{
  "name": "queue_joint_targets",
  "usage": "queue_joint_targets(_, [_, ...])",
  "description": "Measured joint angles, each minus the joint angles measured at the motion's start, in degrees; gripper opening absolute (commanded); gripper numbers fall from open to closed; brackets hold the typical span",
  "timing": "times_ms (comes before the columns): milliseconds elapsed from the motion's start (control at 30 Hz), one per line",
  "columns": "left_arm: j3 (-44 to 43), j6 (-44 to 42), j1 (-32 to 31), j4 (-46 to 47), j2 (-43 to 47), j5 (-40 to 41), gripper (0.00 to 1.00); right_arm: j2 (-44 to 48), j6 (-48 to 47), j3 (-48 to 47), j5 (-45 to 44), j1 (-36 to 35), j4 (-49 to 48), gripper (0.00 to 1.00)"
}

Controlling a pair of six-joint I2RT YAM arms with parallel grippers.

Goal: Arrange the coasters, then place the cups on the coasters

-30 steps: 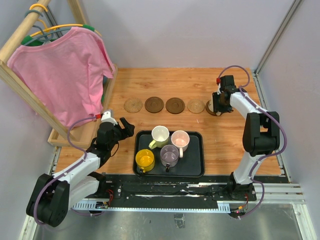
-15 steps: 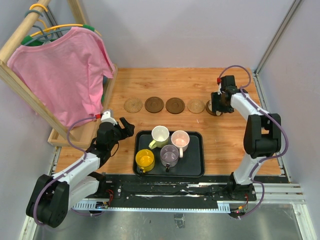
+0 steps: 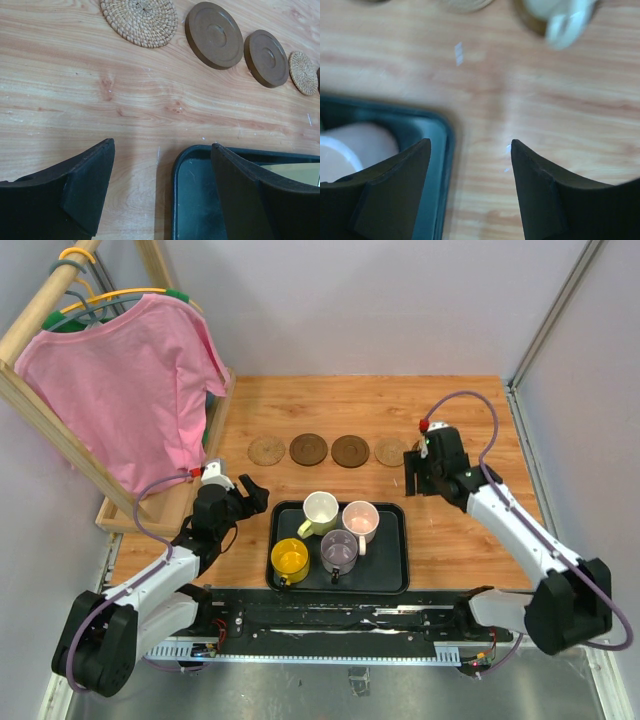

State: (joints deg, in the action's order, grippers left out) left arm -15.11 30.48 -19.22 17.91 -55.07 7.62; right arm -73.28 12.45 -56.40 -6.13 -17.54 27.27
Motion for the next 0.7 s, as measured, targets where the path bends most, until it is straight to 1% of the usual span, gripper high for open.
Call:
queue_joint_targets(167, [0.0, -0.31, 0.0, -0.02, 0.0, -0.02, 0.81, 10.36, 5.16, 9.9, 0.24, -12.55, -0.37, 0.66])
queue_joint_targets(300, [0.0, -0.48, 0.0, -0.02, -0.09, -0.11, 0.81, 16.28, 9.94, 14.58, 0.61, -19.17, -0.44, 0.66])
queue_joint_targets(467, [0.0, -0.44, 0.0, -0.02, -0.7, -0.87, 0.81, 19.67, 13.11, 15.21, 1.18, -22.45, -1.77, 0.66])
queue_joint_targets(700, [0.0, -0.42, 0.0, 0.0, -0.7, -1.38, 0.81, 16.52, 14.49, 15.21, 1.95, -25.0, -3.32, 0.65])
